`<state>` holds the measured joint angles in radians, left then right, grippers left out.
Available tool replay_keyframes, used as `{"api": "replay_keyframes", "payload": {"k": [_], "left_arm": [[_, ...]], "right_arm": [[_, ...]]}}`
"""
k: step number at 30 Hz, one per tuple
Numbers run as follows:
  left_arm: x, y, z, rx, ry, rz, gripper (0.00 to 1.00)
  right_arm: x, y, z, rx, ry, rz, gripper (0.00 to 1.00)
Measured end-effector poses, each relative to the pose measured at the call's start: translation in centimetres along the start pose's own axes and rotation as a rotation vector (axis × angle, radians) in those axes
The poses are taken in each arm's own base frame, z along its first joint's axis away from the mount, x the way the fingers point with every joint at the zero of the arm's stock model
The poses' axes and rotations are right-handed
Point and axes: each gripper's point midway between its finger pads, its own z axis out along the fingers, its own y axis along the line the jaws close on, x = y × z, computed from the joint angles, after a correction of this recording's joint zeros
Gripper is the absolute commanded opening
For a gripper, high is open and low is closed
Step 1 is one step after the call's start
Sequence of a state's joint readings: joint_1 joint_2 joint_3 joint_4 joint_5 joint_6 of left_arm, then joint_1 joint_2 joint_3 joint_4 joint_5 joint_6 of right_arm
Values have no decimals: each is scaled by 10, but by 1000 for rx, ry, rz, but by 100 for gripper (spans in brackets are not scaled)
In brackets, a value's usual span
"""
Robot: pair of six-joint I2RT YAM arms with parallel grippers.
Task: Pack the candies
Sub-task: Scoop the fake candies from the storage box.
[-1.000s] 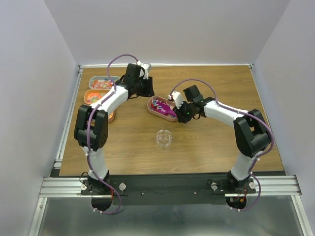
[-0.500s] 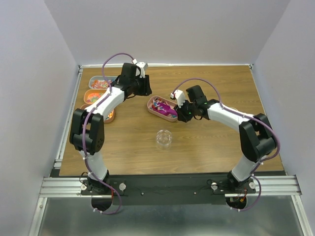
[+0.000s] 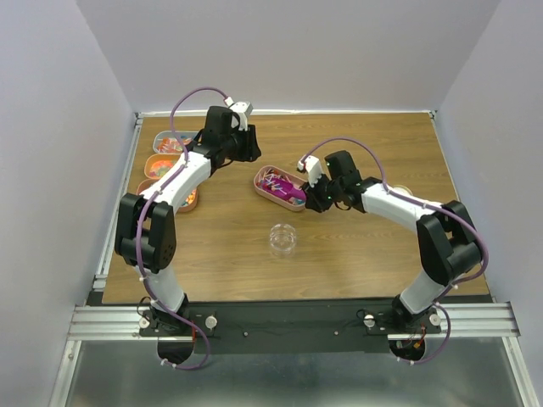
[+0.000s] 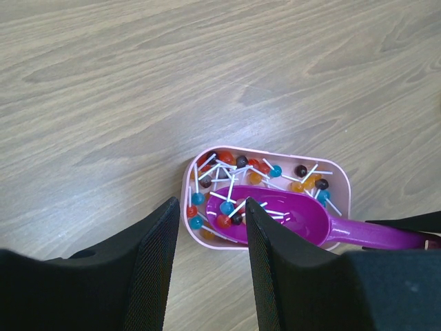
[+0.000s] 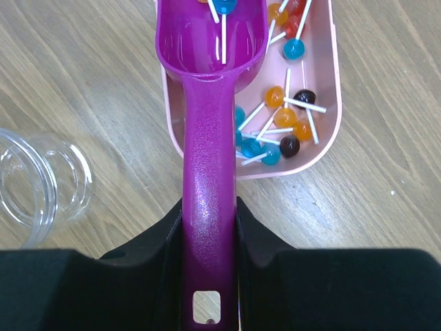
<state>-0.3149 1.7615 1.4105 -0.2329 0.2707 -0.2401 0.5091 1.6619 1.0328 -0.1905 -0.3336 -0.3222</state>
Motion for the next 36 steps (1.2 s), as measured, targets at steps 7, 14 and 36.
{"api": "replay_keyframes", "payload": {"k": [7, 14, 36], "left_arm": [[0, 1, 0, -3, 0, 0, 51], [0, 1, 0, -7, -1, 0, 51], [0, -5, -19, -14, -24, 9, 51]], "right_arm": [[-3, 3, 1, -8, -41, 7, 1], [-6, 4, -6, 2, -86, 17, 1], [-25, 11, -42, 35, -197, 37, 1]]}}
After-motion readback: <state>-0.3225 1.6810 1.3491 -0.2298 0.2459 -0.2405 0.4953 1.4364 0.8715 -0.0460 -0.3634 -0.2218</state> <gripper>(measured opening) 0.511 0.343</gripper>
